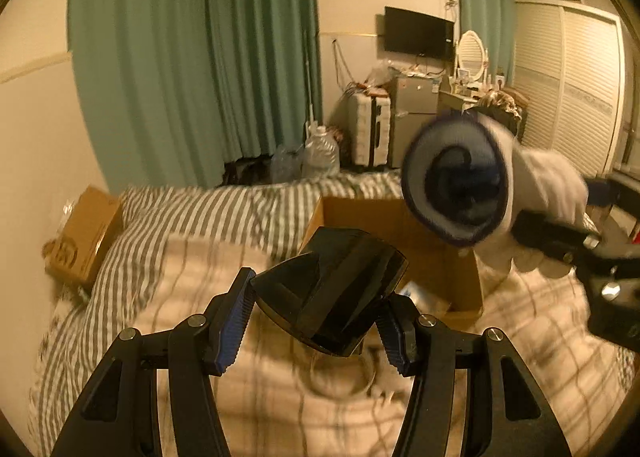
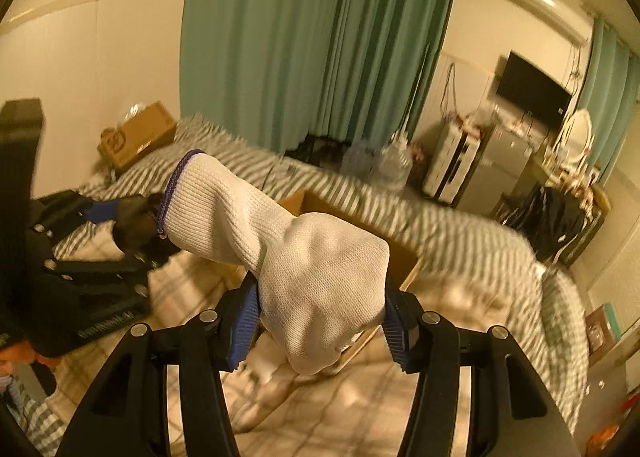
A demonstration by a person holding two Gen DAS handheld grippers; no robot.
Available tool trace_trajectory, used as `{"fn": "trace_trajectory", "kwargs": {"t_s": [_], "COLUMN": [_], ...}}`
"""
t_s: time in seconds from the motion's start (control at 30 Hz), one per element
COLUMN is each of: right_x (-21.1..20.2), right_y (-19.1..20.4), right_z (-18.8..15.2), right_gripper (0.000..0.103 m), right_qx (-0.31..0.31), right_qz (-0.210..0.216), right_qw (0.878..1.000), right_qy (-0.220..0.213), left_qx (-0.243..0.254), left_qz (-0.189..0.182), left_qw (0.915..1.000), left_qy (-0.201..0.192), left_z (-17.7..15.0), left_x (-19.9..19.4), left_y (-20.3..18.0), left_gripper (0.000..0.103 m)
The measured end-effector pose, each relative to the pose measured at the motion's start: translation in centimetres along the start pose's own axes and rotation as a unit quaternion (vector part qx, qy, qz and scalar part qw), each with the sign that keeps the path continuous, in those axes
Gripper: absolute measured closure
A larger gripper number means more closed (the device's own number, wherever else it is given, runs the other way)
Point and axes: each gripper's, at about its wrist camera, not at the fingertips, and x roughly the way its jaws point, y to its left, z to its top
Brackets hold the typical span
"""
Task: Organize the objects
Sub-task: 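Drop the black cup and white glove into the cardboard box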
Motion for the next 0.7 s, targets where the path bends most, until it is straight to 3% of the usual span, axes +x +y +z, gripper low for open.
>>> {"fn": "trace_trajectory", "kwargs": {"t_s": [0.33,0.7], "right_x": [2.4,11.6], "right_y": [-3.3,-6.6], "right_z": [3.8,1.1], "right_gripper": [0.049,0.052], "right_qx": [0.006,0.047], "right_qz": [-0.016,-0.002], "right_qw": [1.000,0.998], "right_qy": [-0.023,0.032], "left_qx": [0.007,0.015], "left_qz": [-0.025,-0.035], "left_qw": [0.9996,0.9980], "left_qy": [0.007,0.050], "left_z": [2.6,1.4], "left_x": [5.5,12.7], "left_y": [-1.4,-2.8], "left_gripper": [0.044,0.044]}}
